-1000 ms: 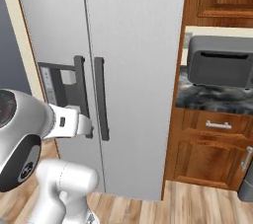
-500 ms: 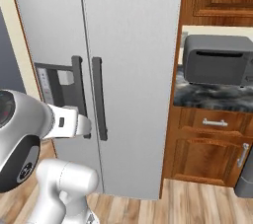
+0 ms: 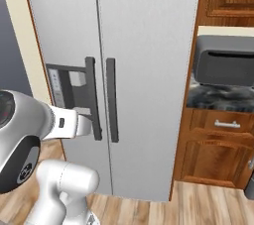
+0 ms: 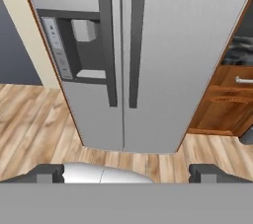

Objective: Retrieve the steak from the fridge and place it on the saucepan with marinade on the stove.

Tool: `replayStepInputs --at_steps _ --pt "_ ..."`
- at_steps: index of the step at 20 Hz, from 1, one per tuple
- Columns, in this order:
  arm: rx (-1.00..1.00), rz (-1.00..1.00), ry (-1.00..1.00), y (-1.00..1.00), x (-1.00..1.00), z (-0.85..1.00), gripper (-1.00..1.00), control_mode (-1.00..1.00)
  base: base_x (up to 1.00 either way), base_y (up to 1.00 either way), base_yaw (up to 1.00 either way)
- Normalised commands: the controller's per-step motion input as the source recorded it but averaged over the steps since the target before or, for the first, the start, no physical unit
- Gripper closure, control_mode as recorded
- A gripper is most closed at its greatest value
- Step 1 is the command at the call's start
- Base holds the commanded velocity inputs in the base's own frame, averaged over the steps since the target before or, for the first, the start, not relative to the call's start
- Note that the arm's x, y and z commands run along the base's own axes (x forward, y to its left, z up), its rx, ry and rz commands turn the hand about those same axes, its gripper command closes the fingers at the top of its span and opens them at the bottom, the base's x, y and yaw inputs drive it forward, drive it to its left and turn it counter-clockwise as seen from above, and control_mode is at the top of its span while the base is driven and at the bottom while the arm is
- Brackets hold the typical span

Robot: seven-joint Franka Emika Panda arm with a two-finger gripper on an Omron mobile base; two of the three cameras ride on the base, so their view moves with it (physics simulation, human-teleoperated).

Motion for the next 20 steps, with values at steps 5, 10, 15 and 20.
replayStepInputs --at_steps 5,10,15,20 --pt "0.0 0.0 0.0 0.0 0.0 0.0 -1.0 1.0 0.0 0.26 0.0" --pt "0.0 0.0 0.0 0.0 0.0 0.0 -1.0 1.0 0.0 0.0 0.0" --pt "0.0 0.0 0.0 0.0 0.0 0.0 -1.0 1.0 0.0 0.0 0.09" --pt "0.0 0.0 0.0 0.0 0.0 0.0 -1.0 1.0 0.0 0.0 0.08"
